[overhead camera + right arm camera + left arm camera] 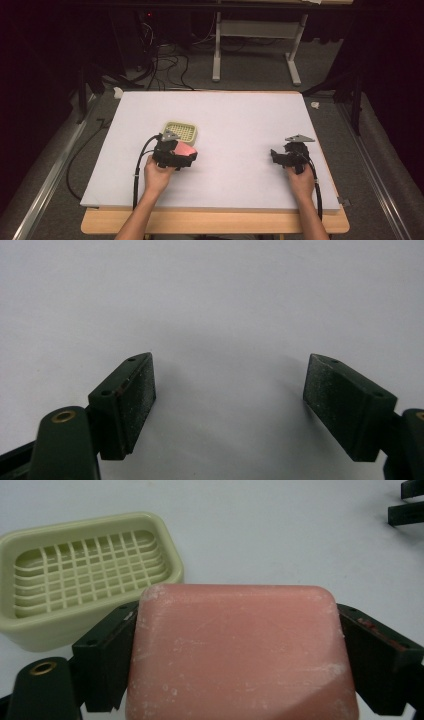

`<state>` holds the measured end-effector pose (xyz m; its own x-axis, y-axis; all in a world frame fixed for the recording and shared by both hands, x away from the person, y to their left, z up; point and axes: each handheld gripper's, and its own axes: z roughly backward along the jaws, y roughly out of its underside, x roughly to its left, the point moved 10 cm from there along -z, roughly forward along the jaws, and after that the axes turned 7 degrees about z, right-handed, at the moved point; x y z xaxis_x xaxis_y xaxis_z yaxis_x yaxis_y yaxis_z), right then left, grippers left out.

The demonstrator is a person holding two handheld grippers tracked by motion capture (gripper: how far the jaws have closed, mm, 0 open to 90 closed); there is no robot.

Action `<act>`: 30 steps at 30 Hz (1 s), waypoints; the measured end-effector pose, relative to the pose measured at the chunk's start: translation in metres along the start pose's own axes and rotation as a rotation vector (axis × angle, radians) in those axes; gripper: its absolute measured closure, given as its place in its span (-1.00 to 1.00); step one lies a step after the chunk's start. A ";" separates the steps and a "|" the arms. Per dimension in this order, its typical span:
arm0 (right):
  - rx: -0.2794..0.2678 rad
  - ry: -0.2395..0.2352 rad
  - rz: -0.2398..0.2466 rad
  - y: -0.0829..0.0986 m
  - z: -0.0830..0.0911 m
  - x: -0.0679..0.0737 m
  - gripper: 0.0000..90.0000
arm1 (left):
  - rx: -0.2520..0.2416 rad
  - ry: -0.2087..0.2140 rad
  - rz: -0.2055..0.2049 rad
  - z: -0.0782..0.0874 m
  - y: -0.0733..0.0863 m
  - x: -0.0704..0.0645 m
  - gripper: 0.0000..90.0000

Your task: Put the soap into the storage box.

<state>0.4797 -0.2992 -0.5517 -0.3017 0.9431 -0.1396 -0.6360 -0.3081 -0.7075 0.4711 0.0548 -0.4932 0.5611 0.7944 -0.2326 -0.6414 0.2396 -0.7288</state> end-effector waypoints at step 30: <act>-0.003 -0.003 0.008 0.000 0.000 0.001 -0.52 | 0.019 -0.076 0.060 0.001 -0.018 0.032 -0.69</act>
<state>0.4795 -0.2983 -0.5515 -0.3086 0.9404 -0.1432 -0.6315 -0.3151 -0.7085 0.5006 0.0766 -0.4872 0.4806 0.8476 -0.2250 -0.6830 0.2008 -0.7023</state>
